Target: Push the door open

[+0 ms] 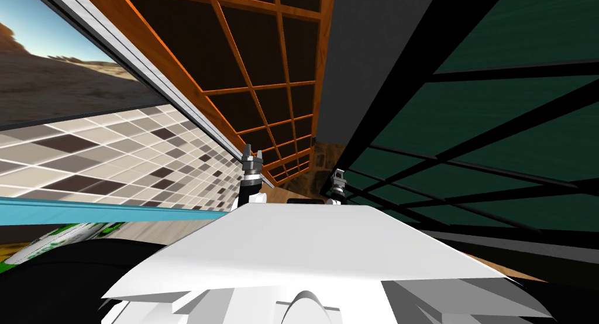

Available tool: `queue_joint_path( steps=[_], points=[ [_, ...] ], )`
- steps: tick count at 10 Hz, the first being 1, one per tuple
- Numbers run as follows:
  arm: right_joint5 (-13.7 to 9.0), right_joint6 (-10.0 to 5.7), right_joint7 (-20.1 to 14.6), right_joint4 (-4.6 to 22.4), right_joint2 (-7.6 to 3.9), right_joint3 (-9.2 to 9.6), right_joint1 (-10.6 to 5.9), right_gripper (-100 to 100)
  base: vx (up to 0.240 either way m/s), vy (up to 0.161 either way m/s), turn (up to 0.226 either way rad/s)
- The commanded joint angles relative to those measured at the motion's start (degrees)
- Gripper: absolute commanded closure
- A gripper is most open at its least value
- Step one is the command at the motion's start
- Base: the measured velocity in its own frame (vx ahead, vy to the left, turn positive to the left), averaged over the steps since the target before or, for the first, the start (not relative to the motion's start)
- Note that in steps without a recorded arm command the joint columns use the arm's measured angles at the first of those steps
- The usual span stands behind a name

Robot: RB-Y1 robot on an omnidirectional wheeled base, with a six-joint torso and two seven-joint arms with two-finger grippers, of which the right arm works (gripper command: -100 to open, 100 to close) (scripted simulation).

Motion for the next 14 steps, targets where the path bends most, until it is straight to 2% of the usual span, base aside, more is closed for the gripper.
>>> queue_joint_path(
  steps=[1, 2, 3, 4, 6, 7, 8, 9, 10, 11, 13, 14],
  points=[
    [-0.1, -1.53, -0.2, 1.3, -0.83, -1.67, -1.06, 100, 0.057, -0.015, 0.025],
    [-0.1, -1.53, -0.2, 1.3, -0.83, -1.67, -1.06, 100, 0.027, 0.001, -0.002],
    [-0.2, -1.82, -0.1, 2.0, -0.58, -3.01, -1.69, 100, 0.03, -0.011, 0.045],
    [-0.2, -1.82, -0.1, 2.0, -0.58, -3.01, -1.69, 100, 0.027, -0.02, 0.024],
    [-0.3, -2.42, 0.3, 3.6, -0.05, -5.71, -3.01, 100, 0.068, -0.032, 0.052],
    [-0.3, -2.42, 0.3, 3.6, -0.05, -5.78, -3.01, 100, 0.052, -0.041, 0.043],
    [-0.4, -2.74, 0.5, 4.3, 0.23, -7.2, -3.69, 100, 0.054, -0.018, 0.052],
    [-0.4, -2.74, 0.5, 4.3, 0.23, -7.2, -3.69, 100, 0.055, -0.013, 0.012],
    [-0.5, -3.05, 0.7, 5.1, 0.53, -8.65, -4.37, 100, 0.066, -0.016, 0.058],
    [-0.5, -3.05, 0.7, 5.1, 0.53, -8.65, -4.37, 100, 0.051, -0.018, 0.015],
    [-0.6, -3.69, 1.0, 6.7, 1.16, -11.43, -5.76, 100, 0.054, -0.023, 0.077],
    [-0.6, -3.69, 1.0, 6.7, 1.16, -11.58, -5.76, 100, 0.053, -0.035, 0.033]
  ],
)
